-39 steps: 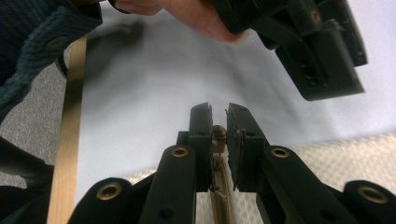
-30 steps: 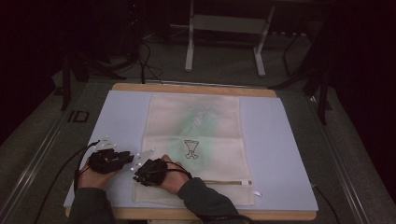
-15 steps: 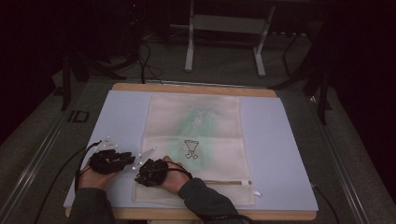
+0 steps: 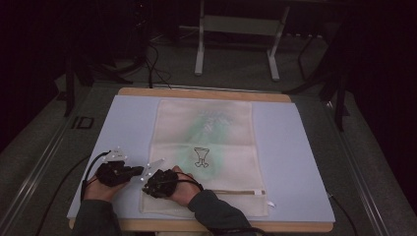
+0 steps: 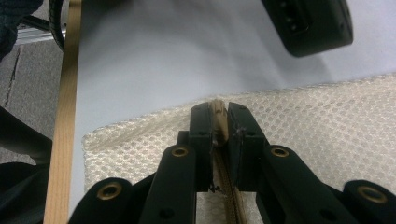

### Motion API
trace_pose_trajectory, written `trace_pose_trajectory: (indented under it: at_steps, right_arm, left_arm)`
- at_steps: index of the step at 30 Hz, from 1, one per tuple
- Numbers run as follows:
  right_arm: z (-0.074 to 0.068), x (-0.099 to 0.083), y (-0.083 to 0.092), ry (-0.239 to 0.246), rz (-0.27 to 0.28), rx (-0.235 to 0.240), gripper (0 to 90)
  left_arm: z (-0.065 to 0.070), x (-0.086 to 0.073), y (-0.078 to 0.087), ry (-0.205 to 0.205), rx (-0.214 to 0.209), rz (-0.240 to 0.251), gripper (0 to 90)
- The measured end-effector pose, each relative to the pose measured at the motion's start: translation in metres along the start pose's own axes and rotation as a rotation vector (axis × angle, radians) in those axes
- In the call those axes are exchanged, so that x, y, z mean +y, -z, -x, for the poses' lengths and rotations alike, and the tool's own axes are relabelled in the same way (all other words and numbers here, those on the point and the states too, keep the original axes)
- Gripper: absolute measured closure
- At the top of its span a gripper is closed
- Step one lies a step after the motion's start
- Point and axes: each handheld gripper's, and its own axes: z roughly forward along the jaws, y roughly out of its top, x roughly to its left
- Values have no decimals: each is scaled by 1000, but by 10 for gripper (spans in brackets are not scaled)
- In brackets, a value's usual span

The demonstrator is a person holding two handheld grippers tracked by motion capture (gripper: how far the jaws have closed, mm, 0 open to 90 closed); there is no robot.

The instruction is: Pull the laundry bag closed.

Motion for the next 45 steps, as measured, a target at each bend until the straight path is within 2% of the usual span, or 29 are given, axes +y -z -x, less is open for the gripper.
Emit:
trace_pose_trajectory:
  at_steps: [6,11,12,14,15,24,32,37,41,45]
  right_arm:
    - [0,-1,0,-3,4,-2,813]
    - [0,-1,0,-7,6,-3,813]
    - [0,-1,0,-6,6,-4,813]
    - [0,-1,0,-8,8,-3,813]
    - [0,-1,0,-8,8,-3,813]
    - [0,-1,0,-9,6,-4,814]
    - [-1,-2,0,-9,9,-5,814]
    - [-2,-2,0,-4,13,-12,816]
    - [-2,-4,1,-4,18,-15,817]
    - [-3,-4,1,-5,17,-18,818]
  left_arm:
    - [3,1,-6,-14,-23,-36,894]
    - [6,2,-11,-23,-23,-62,893]
    - [8,3,-13,-36,-27,-79,893]
    - [8,3,-13,-36,-27,-79,893]
    - [10,3,-17,-40,-28,-96,893]
    - [11,2,-18,-32,-41,-123,893]
    - [15,0,-17,-29,-31,-149,893]
    - [17,0,-16,-17,-13,-162,895]
    - [15,-1,-15,14,-36,-169,897]
    - [17,-1,-15,8,-27,-178,898]
